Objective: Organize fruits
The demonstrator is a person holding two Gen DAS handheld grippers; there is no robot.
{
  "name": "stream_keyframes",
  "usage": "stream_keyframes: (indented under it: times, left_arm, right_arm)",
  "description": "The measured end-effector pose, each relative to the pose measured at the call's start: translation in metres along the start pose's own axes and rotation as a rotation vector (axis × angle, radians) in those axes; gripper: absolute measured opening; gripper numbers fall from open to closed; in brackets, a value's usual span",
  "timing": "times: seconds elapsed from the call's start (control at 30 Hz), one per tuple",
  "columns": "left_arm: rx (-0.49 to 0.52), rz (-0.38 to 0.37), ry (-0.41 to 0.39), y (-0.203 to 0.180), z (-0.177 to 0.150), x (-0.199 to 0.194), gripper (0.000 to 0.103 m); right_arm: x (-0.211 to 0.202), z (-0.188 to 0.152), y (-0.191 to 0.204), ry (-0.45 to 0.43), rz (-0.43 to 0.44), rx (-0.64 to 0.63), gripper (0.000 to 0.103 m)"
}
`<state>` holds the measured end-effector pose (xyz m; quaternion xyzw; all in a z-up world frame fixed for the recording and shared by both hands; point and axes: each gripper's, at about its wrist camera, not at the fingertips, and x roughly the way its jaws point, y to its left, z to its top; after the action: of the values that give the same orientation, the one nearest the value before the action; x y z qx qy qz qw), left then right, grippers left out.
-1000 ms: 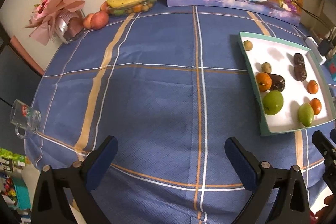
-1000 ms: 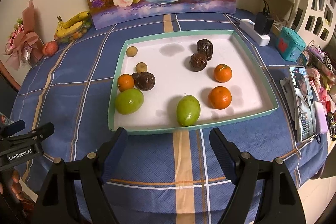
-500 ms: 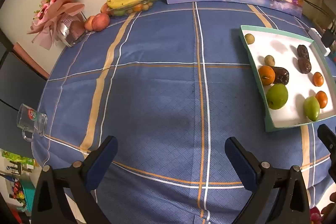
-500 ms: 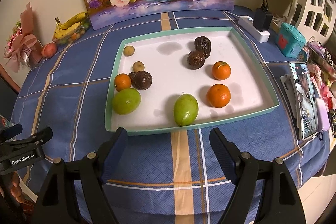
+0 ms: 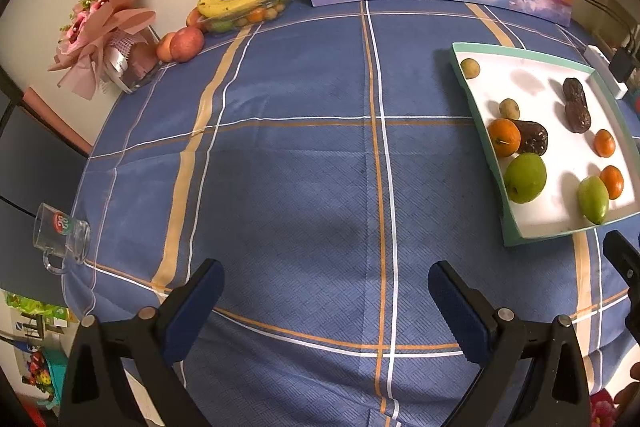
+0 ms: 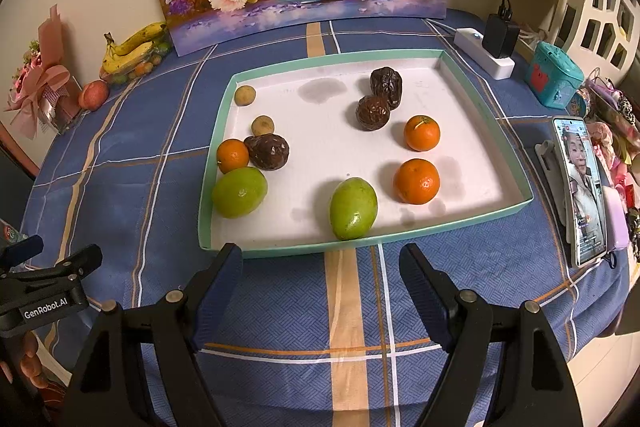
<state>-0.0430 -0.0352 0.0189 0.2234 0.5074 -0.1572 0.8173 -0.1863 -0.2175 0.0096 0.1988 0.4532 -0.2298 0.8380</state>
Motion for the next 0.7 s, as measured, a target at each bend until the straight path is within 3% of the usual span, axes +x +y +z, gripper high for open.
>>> stream_keyframes:
  times: [0.7]
  left_arm:
    - [0.008,-0.01,0.008,0.0,-0.0006,0.0027,0.103]
  right_arm:
    - [0.0024,-0.0002,0.0024,0.012,-0.003,-0.009,0.081]
